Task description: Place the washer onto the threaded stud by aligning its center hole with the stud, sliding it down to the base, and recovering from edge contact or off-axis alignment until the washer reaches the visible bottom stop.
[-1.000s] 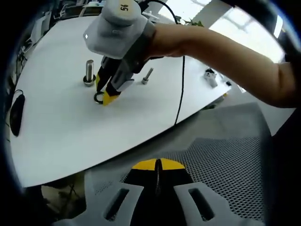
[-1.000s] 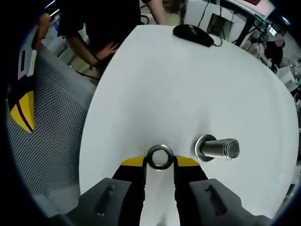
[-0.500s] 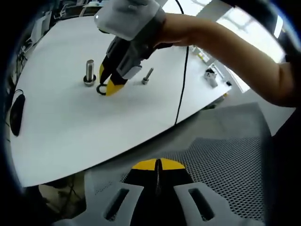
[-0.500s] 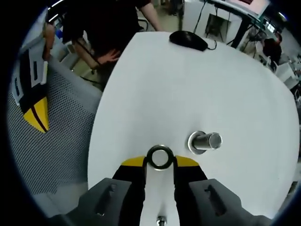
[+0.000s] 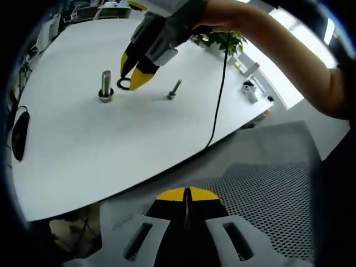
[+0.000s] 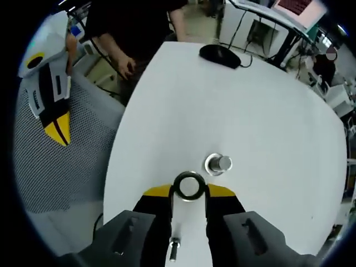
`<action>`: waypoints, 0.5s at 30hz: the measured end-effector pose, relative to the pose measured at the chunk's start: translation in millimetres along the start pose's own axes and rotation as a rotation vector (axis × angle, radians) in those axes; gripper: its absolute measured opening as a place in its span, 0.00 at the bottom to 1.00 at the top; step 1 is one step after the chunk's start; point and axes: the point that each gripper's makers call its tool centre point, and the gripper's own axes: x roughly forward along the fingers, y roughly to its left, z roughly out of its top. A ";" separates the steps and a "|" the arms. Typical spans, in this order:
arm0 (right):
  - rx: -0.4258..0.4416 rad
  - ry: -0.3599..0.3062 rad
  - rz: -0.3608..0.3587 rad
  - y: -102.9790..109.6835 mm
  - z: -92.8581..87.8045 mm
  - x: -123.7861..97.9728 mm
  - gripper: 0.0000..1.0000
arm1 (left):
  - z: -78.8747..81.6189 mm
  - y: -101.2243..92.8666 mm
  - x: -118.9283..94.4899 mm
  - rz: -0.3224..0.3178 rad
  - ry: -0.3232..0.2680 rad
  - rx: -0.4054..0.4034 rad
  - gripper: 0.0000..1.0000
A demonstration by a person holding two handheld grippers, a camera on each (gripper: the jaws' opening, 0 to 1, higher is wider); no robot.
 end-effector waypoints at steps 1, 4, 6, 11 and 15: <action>-0.007 0.002 -0.001 -1.8 1.1 -2.5 0.22 | -0.1 0.1 0.1 0.000 0.000 -0.001 0.00; -0.023 0.004 -0.008 -7.8 3.2 -7.9 0.22 | -0.2 0.1 0.1 0.000 0.001 -0.002 0.00; -0.028 0.004 -0.017 -12.7 5.4 -12.3 0.22 | -0.4 0.2 0.1 0.001 0.002 -0.003 0.00; -0.036 0.002 -0.029 -22.8 10.0 -20.2 0.22 | -0.6 0.2 0.1 0.000 0.001 -0.005 0.00; -0.045 0.008 -0.032 -29.9 11.9 -22.7 0.22 | 0.4 0.6 -0.3 0.002 -0.005 -0.009 0.00</action>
